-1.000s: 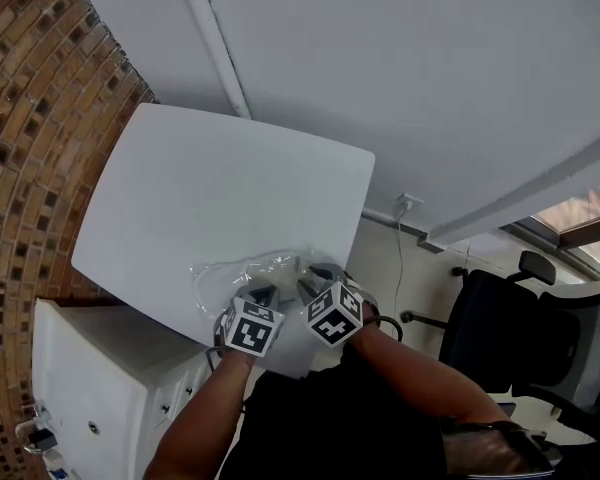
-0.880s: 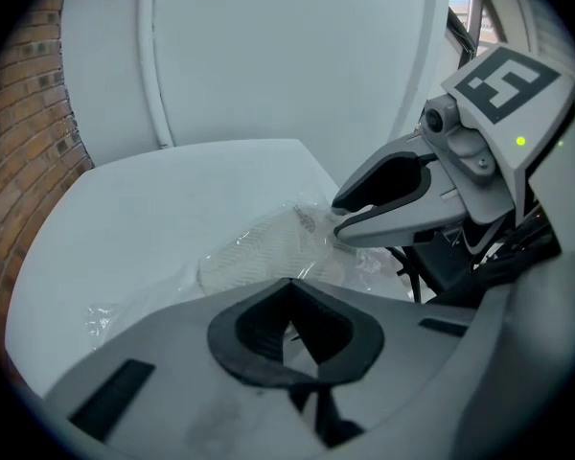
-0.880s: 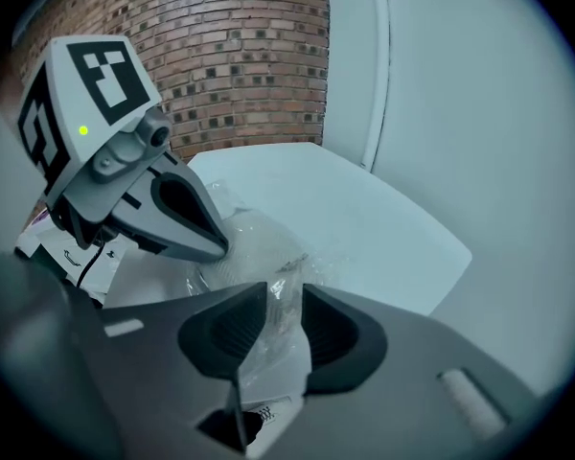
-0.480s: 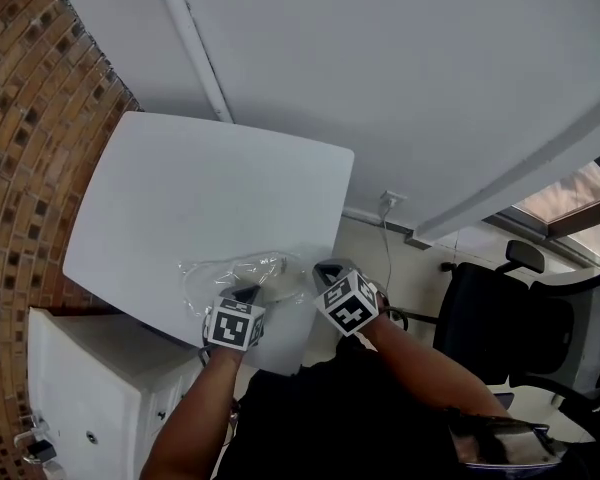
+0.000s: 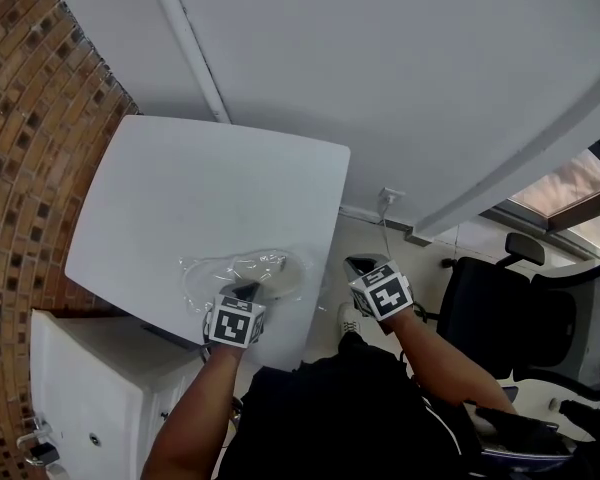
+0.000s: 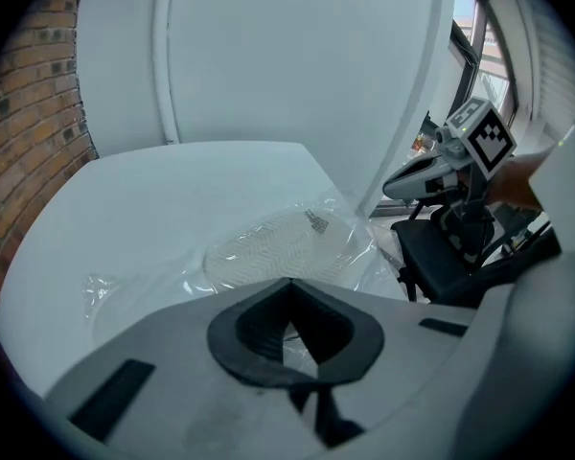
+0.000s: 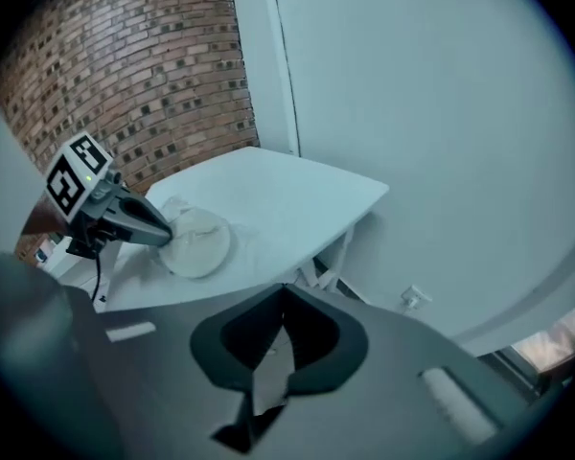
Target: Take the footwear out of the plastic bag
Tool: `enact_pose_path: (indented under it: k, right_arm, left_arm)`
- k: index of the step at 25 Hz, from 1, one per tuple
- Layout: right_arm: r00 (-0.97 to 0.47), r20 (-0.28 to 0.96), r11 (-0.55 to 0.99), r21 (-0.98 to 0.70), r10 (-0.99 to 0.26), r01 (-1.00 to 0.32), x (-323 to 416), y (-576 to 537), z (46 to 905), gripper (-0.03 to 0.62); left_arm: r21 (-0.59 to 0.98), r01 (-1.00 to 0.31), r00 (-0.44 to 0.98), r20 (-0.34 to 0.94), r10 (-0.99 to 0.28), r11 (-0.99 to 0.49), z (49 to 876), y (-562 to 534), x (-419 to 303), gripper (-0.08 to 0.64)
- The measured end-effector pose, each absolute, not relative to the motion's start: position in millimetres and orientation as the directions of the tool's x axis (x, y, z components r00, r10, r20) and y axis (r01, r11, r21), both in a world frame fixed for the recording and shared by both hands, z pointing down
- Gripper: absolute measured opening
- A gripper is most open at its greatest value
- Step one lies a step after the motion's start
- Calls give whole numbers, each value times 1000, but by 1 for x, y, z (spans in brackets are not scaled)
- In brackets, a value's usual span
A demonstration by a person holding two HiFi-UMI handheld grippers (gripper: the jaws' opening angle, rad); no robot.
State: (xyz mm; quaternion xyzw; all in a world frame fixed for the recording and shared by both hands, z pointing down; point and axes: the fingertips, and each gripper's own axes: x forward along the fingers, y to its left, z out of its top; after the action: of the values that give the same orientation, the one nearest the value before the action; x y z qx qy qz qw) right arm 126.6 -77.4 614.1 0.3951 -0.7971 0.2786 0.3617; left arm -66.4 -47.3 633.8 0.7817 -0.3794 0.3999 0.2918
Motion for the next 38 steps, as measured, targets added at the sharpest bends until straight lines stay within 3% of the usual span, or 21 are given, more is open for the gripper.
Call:
enact_pose_path:
  k: [2, 6, 10, 12, 16, 21, 25, 28, 32, 38]
  right_arm:
    - [-504, 767, 541, -248, -397, -804, 115, -64, 609, 13]
    - [-621, 725, 500, -436, -297, -748, 81, -34, 614, 148]
    - [-651, 729, 369, -557, -213, -744, 64, -16, 634, 175]
    - [-631, 756, 308, -567, -173, -764, 66, -11, 648, 172]
    - [-667, 732, 313, -607, -139, -731, 65, -5, 652, 61]
    - [-666, 735, 342, -597, -132, -726, 73, -1, 655, 52]
    - [-572, 800, 271, -518, -182, -811, 116, -9, 669, 0]
    - [-557, 780, 260, -497, -284, -828, 133, -30, 658, 0]
    - [-633, 651, 387, -503, -419, -773, 110, -66, 613, 1]
    - [-669, 639, 614, -366, -381, -699, 48, -92, 597, 51]
  left_arm:
    - [152, -830, 392, 844, -367, -537, 634, -47, -66, 6]
    - [166, -829, 402, 841, -362, -535, 633, -47, -66, 6]
    - [187, -823, 418, 839, -349, -537, 633, -46, -67, 5]
    - [188, -821, 420, 838, -347, -540, 633, -45, -67, 6]
    - [191, -816, 426, 837, -344, -546, 633, -45, -66, 6]
    - [211, -812, 441, 833, -335, -545, 633, -45, -66, 6]
    - [218, -810, 448, 830, -333, -544, 633, -46, -65, 5]
    - [222, -811, 452, 826, -337, -541, 634, -46, -66, 6]
    - [235, -810, 460, 823, -334, -537, 633, -46, -66, 6]
    - [245, -807, 467, 822, -326, -538, 633, -46, -67, 5]
